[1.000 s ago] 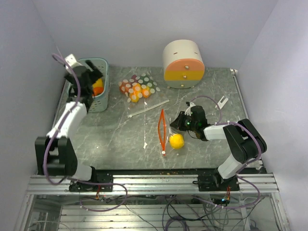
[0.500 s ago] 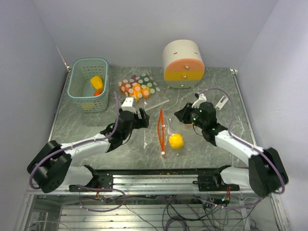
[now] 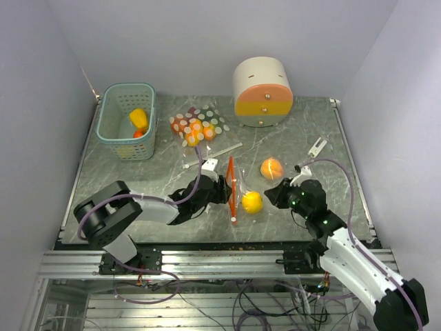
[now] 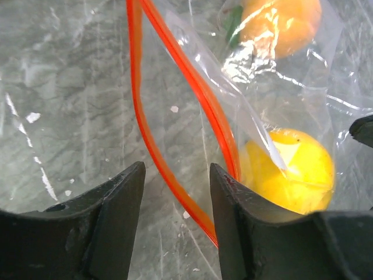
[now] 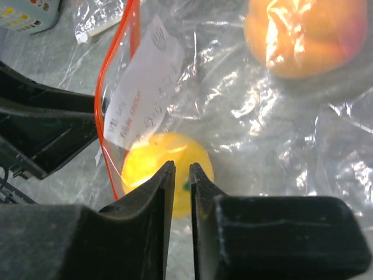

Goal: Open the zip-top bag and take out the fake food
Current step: Pick up the fake fruit from the zipper food storage bag.

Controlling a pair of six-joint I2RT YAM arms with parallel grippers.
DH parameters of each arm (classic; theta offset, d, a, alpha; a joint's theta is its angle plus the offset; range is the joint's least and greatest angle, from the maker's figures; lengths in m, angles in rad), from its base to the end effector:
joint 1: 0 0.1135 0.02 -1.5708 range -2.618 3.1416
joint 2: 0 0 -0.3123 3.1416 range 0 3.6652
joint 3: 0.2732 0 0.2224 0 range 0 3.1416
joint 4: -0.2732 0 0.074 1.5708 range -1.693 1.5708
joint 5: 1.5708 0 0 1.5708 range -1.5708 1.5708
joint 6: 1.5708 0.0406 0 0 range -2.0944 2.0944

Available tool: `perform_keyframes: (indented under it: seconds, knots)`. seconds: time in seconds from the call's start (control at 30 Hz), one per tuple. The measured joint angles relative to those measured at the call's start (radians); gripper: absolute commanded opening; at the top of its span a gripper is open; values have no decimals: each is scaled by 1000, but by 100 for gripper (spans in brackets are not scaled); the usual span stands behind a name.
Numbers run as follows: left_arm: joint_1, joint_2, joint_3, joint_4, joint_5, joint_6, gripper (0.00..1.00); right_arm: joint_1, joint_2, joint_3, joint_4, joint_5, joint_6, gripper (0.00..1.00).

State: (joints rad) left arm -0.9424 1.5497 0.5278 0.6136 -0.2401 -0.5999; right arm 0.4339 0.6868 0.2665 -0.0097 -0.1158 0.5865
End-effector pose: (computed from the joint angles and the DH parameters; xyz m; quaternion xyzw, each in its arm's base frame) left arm 0.1727 -0.2212 0.2293 0.0766 0.8288 -0.3081 0.4607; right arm 0.0910 0.0473 0.2313 0.0329 0.8402 0.3058 0.4466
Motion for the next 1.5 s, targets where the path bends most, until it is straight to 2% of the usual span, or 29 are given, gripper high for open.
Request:
perform_keyframes:
  seconds: [0.17, 0.23, 0.37, 0.47, 0.67, 1.0, 1.23, 1.5]
  knots:
    - [-15, 82, 5, 67, 46, -11, 34, 0, -87, -63, -40, -12, 34, 4]
    - [-23, 100, 11, 70, 57, -11, 30, 0, -68, -87, -29, -16, 47, 1]
    - [-35, 106, 38, 71, 65, -10, 8, 0, 13, -135, 17, -30, 72, 0]
    - [-37, 106, 43, 80, 74, -6, 7, 0, 59, -164, 60, -39, 89, 0]
    - [-50, 142, 52, 129, 97, -7, 15, 0, 108, -176, 141, -49, 111, 0]
    - [-105, 201, 69, 185, 101, -3, 47, -2, 342, -155, 309, -50, 111, 0]
    - [-94, 182, 37, 279, 98, -8, 76, -7, 463, -124, 414, -45, 105, 0]
    - [-102, 166, -1, 378, 163, -18, 93, -3, 549, -87, 462, -56, 93, 0]
